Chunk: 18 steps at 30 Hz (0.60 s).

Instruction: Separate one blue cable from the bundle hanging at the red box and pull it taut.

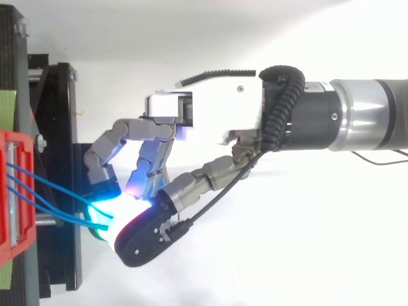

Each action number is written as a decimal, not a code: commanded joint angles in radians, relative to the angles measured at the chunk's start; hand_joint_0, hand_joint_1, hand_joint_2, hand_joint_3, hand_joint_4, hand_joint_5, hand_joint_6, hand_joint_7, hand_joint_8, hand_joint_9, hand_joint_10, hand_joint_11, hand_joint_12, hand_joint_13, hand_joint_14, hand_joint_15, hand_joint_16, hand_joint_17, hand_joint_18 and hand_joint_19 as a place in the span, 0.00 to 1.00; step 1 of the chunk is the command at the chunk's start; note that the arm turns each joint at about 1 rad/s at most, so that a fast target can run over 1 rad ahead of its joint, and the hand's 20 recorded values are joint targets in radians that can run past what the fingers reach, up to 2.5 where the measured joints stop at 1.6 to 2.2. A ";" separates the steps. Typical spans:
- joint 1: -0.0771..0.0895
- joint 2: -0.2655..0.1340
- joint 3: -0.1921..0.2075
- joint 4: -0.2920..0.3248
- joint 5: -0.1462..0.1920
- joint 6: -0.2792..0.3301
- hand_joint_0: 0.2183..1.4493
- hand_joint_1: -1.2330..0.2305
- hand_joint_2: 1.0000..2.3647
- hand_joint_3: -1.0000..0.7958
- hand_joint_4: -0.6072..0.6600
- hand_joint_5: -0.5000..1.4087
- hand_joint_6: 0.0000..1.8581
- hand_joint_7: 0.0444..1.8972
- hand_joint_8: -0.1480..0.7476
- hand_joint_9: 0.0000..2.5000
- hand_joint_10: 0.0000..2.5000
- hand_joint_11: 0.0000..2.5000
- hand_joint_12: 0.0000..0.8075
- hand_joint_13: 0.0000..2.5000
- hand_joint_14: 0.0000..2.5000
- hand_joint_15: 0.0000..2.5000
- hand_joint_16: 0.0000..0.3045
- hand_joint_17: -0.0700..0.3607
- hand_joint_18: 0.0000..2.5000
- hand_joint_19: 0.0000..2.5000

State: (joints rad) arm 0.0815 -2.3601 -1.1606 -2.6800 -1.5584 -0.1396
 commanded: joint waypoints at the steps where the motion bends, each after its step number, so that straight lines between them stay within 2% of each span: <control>1: 0.001 0.001 -0.001 0.000 0.001 0.000 0.33 0.45 0.01 0.34 0.60 0.18 0.43 0.56 0.57 0.47 0.01 0.36 0.49 0.48 0.01 0.31 0.15 0.41 0.45 0.32; 7: 0.003 0.001 -0.001 0.000 0.003 0.000 0.33 0.37 0.01 0.41 0.60 0.18 0.41 0.58 0.57 0.45 0.01 0.36 0.49 0.47 0.01 0.31 0.16 0.41 0.45 0.32; 13: 0.003 0.001 -0.001 0.000 0.003 0.000 0.38 0.28 0.01 0.47 0.59 0.16 0.45 0.54 0.56 0.43 0.01 0.37 0.48 0.46 0.01 0.30 0.15 0.40 0.44 0.30; 18: 0.004 0.001 -0.001 0.000 0.003 0.000 0.44 0.24 0.01 0.44 0.61 0.15 0.47 0.55 0.54 0.42 0.01 0.39 0.47 0.46 0.01 0.30 0.15 0.40 0.44 0.28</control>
State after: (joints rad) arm 0.0845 -2.3604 -1.1612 -2.6800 -1.5558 -0.1396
